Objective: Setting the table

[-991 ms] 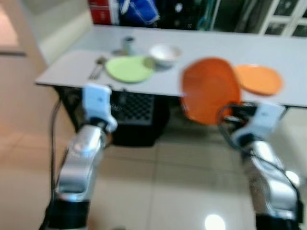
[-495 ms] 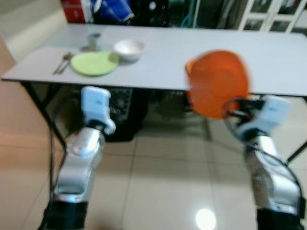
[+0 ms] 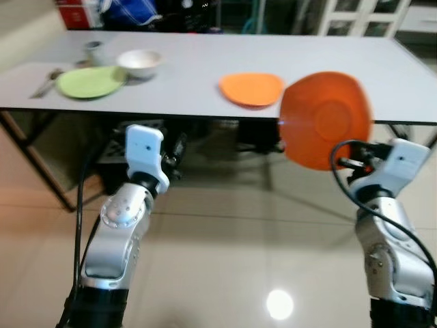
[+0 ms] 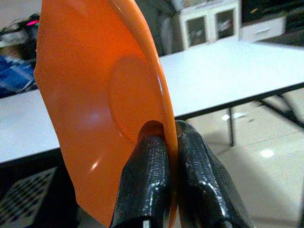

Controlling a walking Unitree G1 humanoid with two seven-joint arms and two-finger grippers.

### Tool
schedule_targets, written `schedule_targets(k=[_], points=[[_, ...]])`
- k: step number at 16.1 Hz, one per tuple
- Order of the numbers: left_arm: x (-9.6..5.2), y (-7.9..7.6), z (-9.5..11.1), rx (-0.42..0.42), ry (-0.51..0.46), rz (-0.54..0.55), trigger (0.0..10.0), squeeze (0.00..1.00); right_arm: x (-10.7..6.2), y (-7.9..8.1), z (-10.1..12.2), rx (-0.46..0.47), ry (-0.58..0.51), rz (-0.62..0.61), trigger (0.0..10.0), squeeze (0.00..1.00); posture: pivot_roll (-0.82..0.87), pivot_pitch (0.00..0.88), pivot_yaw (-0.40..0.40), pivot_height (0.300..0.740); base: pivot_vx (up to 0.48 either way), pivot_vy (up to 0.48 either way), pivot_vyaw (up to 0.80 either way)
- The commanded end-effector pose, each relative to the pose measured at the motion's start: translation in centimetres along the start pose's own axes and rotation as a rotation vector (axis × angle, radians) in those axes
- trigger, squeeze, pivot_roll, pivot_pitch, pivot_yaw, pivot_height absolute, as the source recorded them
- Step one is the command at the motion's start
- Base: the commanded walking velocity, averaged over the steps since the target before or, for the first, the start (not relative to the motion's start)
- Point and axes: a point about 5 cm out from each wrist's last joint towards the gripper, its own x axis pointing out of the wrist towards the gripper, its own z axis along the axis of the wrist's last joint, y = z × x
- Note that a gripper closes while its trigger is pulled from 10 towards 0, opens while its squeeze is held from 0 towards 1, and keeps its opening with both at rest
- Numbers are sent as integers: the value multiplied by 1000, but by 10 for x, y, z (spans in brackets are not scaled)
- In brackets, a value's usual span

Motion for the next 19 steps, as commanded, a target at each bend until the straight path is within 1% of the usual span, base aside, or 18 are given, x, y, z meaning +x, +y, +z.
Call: schedule_targets(k=[1, 2, 4, 6, 7, 8, 10, 12, 13, 14, 15, 16, 19], points=[[-2, 8, 3, 20, -8, 24, 10000, 0, 1, 11, 6, 24, -30, 39, 10000, 0, 24, 0, 27, 740, 0, -480, 0], [1, 12, 5, 29, -15, 42, 10000, 0, 1, 12, 7, 29, -31, 34, 10000, 0, 20, 0, 29, 740, 0, -285, 0], [2, 12, 6, 1, -9, 59, 10000, 0, -1, 10, 6, 26, -24, 35, 10000, 0, 27, 0, 27, 740, 0, 0, 0], [-1, 11, 8, 23, -16, 55, 10000, 0, -2, 8, 5, 31, -21, 26, 10000, 0, 18, 0, 38, 740, 0, 0, 0], [3, 15, 9, 38, -18, 72, 10000, 0, -1, 11, 8, 30, -30, 28, 10000, 0, 5, 0, 47, 740, 0, 0, 0], [8, 15, 15, 57, -54, 72, 10000, 0, 0, 14, 12, 33, -35, 38, 10000, 0, 2, 0, 44, 740, 0, 0, 0], [10, 17, 22, 46, -91, 100, 10000, 0, 1, 18, 14, 26, -36, 61, 10000, 0, 13, 0, 40, 740, 0, 0, 0], [8, 16, 25, 44, -102, 101, 10000, 0, 2, 18, 14, 36, -38, 64, 10000, 0, 18, 0, 35, 740, 283, 0, 0], [8, 18, 27, 52, -110, 95, 10000, 0, 6, 23, 17, 37, -46, 76, 10000, 0, 18, 0, 35, 740, 334, 0, 0], [8, 18, 27, 52, -110, 95, 10000, 0, 6, 23, 17, 37, -46, 76, 10000, 0, 18, 0, 35, 740, 334, 0, 0], [9, 20, 29, 52, -117, 98, 10000, 0, 10, 29, 21, 26, -52, 99, 10000, 0, 11, 0, 29, 740, 398, 0, 0], [9, 21, 29, 49, -117, 100, 10000, 0, 11, 31, 22, 23, -54, 110, 10000, 0, 16, 0, 24, 740, 416, 0, 0], [1, 22, 25, 46, -108, 106, 10000, 0, 14, 33, 23, 24, -56, 121, 10000, 0, 28, 0, 15, 740, 448, 0, 0]])
